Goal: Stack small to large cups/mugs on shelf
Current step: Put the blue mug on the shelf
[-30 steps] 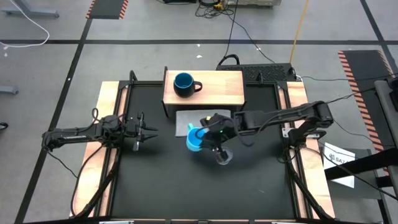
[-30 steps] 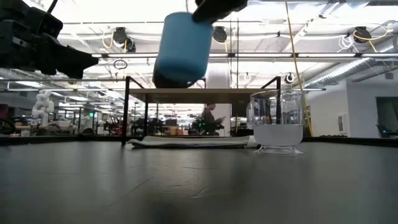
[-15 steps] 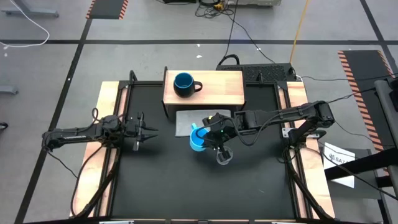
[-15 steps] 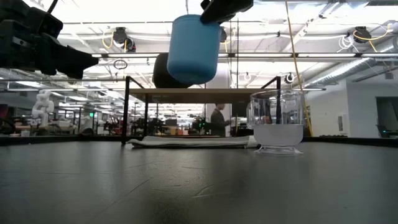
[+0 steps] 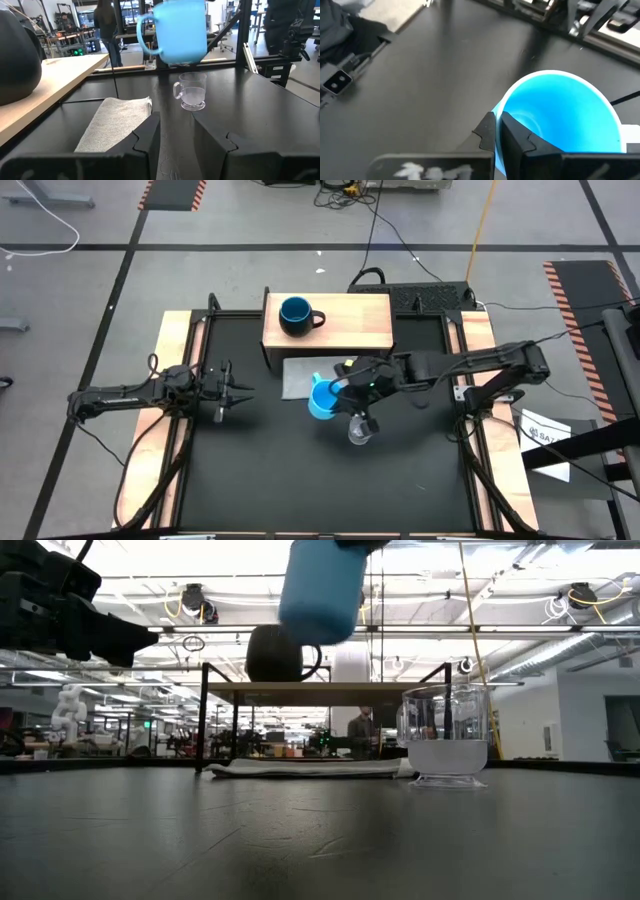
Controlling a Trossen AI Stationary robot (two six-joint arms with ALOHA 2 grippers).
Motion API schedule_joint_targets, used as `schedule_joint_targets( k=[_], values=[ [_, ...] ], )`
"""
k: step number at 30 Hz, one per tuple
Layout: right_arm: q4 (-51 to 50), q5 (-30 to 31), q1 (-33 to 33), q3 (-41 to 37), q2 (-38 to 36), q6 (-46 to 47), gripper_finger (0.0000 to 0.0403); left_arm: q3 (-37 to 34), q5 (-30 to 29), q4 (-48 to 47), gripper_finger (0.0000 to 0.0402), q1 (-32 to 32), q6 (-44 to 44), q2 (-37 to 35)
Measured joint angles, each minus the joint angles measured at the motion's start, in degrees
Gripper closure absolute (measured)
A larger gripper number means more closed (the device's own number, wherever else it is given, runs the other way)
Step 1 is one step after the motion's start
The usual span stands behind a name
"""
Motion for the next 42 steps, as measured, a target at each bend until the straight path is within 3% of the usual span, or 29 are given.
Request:
schedule_joint_targets(
  k=[12,31,42],
  values=[
    [-3.7,3.0,0.0,-1.7,-8.8,0.2,0.0403,0.0,0.0,0.0,0.0293,0.0,0.6,0.0],
    [16.4,2.8,-7.8,-35.6,-37.8,5.7,0.0403,0.0,-1.5,-0.2,0.0293,0.0,0.6,0.0],
    [21.7,2.7,-8.0,-45.8,-47.4,7.1,0.0403,0.0,-2.1,-0.3,0.0293,0.0,0.8,0.0]
  ],
)
